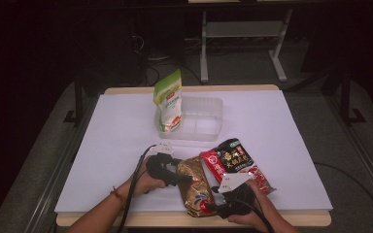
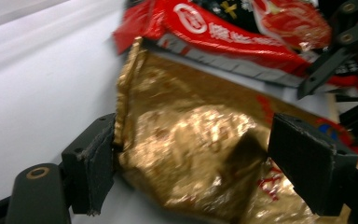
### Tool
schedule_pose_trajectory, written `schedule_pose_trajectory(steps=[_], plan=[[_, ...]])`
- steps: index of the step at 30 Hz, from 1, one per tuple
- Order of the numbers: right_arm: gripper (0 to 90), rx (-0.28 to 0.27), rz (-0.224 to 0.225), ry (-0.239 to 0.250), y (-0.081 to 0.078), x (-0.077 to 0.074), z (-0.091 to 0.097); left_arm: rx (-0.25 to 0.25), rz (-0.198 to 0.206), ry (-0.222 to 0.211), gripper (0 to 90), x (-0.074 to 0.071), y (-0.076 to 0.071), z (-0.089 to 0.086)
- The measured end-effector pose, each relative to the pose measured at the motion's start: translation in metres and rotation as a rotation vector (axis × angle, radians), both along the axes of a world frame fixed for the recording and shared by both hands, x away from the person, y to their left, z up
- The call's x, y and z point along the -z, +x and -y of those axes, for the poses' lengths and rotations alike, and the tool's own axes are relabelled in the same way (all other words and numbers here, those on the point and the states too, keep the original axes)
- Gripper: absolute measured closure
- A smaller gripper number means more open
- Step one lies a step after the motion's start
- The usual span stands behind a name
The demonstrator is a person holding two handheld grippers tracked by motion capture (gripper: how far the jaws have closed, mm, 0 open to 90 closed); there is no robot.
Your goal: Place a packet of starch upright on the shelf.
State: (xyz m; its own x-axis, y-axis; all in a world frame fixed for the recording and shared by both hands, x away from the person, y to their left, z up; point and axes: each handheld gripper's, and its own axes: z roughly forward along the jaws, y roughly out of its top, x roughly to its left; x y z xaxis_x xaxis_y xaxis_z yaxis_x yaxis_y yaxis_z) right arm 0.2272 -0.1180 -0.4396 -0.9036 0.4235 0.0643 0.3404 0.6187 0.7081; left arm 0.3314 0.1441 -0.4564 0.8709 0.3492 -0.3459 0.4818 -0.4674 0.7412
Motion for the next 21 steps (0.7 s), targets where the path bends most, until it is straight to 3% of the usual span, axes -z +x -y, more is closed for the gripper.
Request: schedule_pose_trajectory(steps=[6,10,14,21], plan=[[42.7,-0.002,0.003,-0.008,0.0,0.0,-0.001,-0.013,-0.029,-0.021,20.3,0.0,-0.002,0.005],[42.9,-0.003,0.006,-0.011,0.0,0.001,-0.001,-0.054,-0.08,-0.048,26.4,0.004,0.001,0.002],[43.1,-0.004,0.008,-0.01,0.0,0.001,-0.001,-0.063,-0.073,-0.044,29.2,0.003,0.001,0.003],[42.2,-0.008,0.025,-0.021,-0.001,0.001,-0.002,-0.124,-0.063,-0.1,64.9,0.0,0.007,-0.007]])
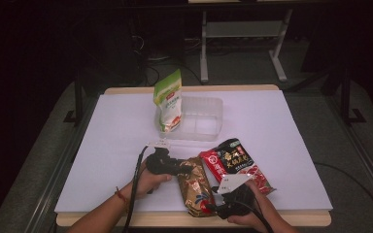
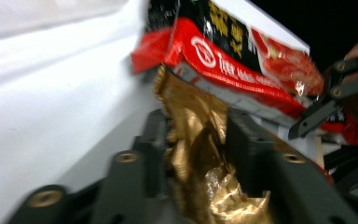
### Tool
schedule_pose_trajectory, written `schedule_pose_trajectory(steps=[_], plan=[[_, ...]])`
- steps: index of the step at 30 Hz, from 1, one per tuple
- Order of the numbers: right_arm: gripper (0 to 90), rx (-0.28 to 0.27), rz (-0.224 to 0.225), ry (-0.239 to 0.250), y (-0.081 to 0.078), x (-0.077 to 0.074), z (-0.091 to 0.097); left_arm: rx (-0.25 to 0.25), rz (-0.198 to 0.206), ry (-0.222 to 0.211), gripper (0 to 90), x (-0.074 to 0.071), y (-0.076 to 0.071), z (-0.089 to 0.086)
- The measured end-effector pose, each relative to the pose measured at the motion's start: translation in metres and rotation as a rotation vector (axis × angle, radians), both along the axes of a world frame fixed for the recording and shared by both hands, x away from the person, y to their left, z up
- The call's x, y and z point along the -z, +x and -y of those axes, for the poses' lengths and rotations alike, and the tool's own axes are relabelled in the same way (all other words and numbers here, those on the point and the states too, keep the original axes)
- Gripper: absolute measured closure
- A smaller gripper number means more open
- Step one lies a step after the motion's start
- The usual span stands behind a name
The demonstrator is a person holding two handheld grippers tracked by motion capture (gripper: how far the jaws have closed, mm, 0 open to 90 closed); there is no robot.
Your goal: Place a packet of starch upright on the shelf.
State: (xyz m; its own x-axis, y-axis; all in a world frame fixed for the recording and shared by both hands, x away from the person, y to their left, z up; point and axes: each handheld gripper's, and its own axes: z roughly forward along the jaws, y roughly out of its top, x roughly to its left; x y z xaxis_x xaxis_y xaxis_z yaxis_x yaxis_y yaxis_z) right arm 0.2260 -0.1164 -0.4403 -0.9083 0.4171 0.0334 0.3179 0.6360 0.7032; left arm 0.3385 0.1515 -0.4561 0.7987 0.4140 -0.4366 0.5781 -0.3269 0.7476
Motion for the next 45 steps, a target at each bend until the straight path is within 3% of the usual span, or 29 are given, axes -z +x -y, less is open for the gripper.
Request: schedule_pose_trajectory(steps=[4,10,15,21,28,40,45], plan=[[40.9,0.002,0.012,-0.004,-0.001,0.0,0.0,-0.013,0.047,0.001,76.5,-0.003,-0.002,-0.001],[37.0,-0.004,0.048,0.005,-0.003,-0.001,0.0,-0.024,0.124,0.008,84.6,-0.01,-0.008,-0.002],[31.4,-0.023,0.045,0.077,-0.003,-0.007,0.009,-0.037,0.161,-0.037,85.8,-0.021,-0.013,-0.007],[30.5,-0.009,0.098,0.141,-0.004,-0.021,0.026,-0.057,0.2,-0.093,86.8,-0.045,-0.019,-0.023],[29.2,0.106,0.132,0.206,0.007,-0.03,0.056,-0.057,0.274,-0.194,87.7,-0.072,-0.03,-0.036],[28.4,0.285,0.183,0.242,0.021,-0.033,0.096,-0.171,0.328,-0.255,88.2,-0.089,-0.027,-0.057],[28.6,0.308,0.183,0.242,0.023,-0.031,0.103,-0.198,0.352,-0.262,88.3,-0.096,-0.027,-0.06]])
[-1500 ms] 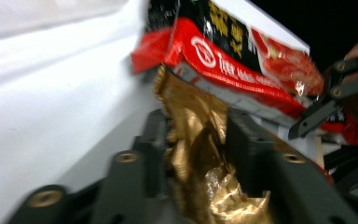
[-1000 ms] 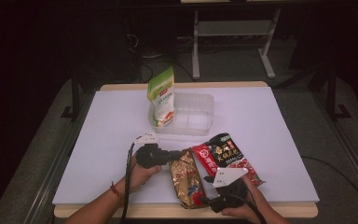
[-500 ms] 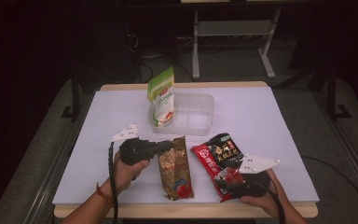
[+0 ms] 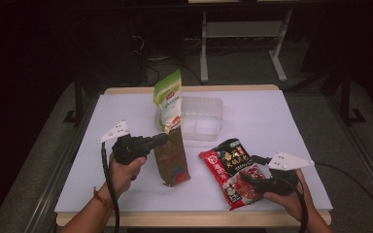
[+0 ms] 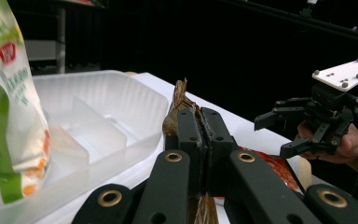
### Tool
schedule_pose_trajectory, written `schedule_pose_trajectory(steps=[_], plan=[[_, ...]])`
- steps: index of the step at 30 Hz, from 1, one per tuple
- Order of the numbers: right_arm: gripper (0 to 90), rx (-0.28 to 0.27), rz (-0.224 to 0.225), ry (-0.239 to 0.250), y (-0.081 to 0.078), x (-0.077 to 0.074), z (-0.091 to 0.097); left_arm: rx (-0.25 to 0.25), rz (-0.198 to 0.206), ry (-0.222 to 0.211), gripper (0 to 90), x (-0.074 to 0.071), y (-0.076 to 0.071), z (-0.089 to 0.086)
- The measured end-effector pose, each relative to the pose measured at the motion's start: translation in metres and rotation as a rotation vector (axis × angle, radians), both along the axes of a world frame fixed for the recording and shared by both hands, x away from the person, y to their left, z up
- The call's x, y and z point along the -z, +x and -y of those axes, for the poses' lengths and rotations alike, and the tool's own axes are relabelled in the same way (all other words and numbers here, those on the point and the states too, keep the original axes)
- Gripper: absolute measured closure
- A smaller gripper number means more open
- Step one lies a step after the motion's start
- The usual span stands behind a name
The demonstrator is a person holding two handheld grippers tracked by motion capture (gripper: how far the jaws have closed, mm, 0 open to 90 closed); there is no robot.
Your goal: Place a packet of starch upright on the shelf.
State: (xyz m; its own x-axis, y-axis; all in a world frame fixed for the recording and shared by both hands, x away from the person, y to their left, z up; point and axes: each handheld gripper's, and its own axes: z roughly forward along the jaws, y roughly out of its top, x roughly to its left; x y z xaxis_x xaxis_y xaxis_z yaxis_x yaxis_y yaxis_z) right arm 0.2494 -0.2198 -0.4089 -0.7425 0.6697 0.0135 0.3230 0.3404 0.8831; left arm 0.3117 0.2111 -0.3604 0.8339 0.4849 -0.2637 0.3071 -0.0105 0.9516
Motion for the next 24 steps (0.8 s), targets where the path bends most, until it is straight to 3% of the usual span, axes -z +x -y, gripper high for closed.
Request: schedule_pose_trajectory(steps=[13,19,24], plan=[[26.9,0.025,-0.011,0.0,0.003,0.004,0.005,-0.087,0.023,-0.018,88.3,-0.017,0.007,0.0],[27.1,0.031,-0.01,0.004,0.003,0.004,0.007,-0.123,0.035,-0.038,88.3,-0.027,0.018,0.004],[27.1,0.033,-0.008,0.006,0.003,0.005,0.008,-0.173,0.044,-0.027,88.4,-0.041,0.028,0.014]])
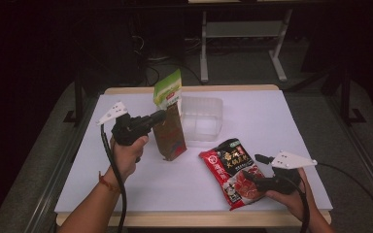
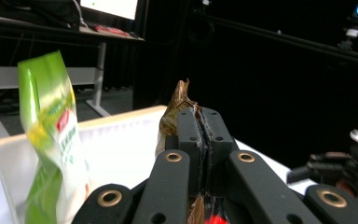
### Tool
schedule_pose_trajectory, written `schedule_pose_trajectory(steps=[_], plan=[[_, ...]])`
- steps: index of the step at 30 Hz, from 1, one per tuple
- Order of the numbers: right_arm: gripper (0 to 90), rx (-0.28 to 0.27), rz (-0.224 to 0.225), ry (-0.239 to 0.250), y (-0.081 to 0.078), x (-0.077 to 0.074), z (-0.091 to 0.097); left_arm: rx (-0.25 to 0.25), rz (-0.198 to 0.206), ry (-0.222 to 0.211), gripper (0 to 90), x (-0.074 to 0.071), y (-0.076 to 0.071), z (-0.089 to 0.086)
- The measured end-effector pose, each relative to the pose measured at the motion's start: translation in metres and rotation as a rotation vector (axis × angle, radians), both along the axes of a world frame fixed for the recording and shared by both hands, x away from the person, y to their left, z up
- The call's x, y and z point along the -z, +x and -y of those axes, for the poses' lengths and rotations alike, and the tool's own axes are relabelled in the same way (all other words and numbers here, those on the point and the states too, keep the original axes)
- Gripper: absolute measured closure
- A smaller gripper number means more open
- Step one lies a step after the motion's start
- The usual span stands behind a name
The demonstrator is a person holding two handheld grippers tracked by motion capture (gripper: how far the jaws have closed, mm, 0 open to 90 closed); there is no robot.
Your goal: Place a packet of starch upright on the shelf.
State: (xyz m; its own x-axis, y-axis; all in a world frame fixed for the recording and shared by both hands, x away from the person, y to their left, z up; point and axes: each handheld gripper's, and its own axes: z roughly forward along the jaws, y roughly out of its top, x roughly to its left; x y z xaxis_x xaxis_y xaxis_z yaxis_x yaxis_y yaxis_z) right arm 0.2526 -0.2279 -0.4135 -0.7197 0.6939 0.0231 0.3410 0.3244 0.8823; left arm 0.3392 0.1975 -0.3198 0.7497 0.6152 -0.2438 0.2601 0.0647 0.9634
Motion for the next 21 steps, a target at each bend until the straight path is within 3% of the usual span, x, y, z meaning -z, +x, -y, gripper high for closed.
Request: schedule_pose_trajectory(steps=[6,10,16,19,21], plan=[[26.9,0.003,0.002,0.004,0.001,0.0,0.002,-0.031,0.002,-0.016,88.3,-0.012,0.016,0.011],[26.9,0.001,0.005,0.002,0.0,0.0,0.002,-0.057,0.016,0.028,88.2,-0.016,0.027,0.023],[26.9,0.006,0.008,-0.015,0.001,0.001,0.002,-0.079,0.016,0.037,88.2,-0.019,0.045,0.036],[26.9,0.003,0.011,-0.023,0.001,0.002,0.001,-0.106,0.034,0.075,88.2,-0.02,0.056,0.042],[27.0,0.003,0.014,-0.025,0.0,0.002,0.002,-0.115,0.026,0.076,88.2,-0.019,0.063,0.045]])
